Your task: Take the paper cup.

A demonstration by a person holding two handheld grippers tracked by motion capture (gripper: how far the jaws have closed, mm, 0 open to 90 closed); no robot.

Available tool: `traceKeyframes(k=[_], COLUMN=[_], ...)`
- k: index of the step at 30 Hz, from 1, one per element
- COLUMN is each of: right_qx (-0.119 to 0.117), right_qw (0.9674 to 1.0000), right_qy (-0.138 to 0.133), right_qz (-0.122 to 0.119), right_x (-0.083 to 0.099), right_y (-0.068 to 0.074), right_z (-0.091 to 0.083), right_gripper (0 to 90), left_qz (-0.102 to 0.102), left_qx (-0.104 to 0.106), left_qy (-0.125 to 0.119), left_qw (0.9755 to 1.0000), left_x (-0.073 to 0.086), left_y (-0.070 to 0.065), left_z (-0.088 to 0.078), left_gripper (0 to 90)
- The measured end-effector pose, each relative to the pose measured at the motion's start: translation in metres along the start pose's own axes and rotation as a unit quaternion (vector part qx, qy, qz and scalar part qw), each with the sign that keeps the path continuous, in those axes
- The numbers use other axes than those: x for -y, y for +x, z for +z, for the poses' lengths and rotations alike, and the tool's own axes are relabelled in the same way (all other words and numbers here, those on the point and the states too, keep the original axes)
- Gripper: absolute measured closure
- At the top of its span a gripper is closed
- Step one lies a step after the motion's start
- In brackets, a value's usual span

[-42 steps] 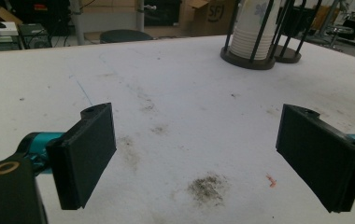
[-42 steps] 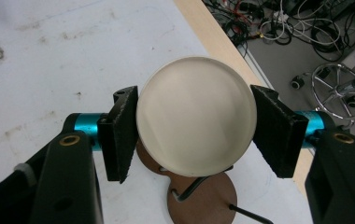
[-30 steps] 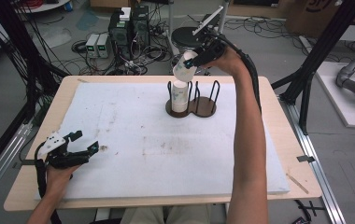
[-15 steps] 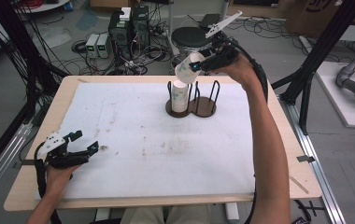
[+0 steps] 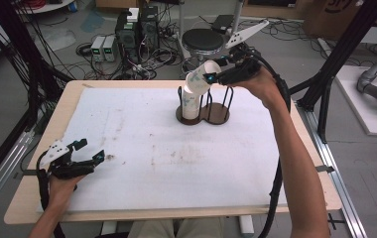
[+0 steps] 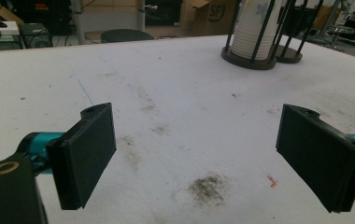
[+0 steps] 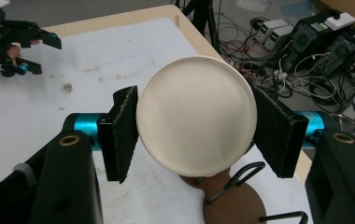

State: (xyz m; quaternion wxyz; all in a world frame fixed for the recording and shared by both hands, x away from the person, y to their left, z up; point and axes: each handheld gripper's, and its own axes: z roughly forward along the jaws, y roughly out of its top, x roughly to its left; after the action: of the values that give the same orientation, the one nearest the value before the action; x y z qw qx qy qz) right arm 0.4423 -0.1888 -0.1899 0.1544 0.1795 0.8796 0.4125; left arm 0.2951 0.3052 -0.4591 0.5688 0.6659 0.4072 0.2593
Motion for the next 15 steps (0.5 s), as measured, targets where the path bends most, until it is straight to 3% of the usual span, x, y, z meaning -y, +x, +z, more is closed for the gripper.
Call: traceKeyframes(k=[15], right_qx=[-0.026], right_qw=[0.9988], right_qy=[-0.041], right_qz=[-0.003], right_x=[0.019], right_y=[0.028], right_z=[-0.014], right_gripper=[37.2], left_qz=[-0.003], left_qx=[0.000], left_qy=[-0.001], left_qw=[1.0000], left_x=[0.000], left_y=[0.000], left_z=[0.000], left_gripper=[12.0])
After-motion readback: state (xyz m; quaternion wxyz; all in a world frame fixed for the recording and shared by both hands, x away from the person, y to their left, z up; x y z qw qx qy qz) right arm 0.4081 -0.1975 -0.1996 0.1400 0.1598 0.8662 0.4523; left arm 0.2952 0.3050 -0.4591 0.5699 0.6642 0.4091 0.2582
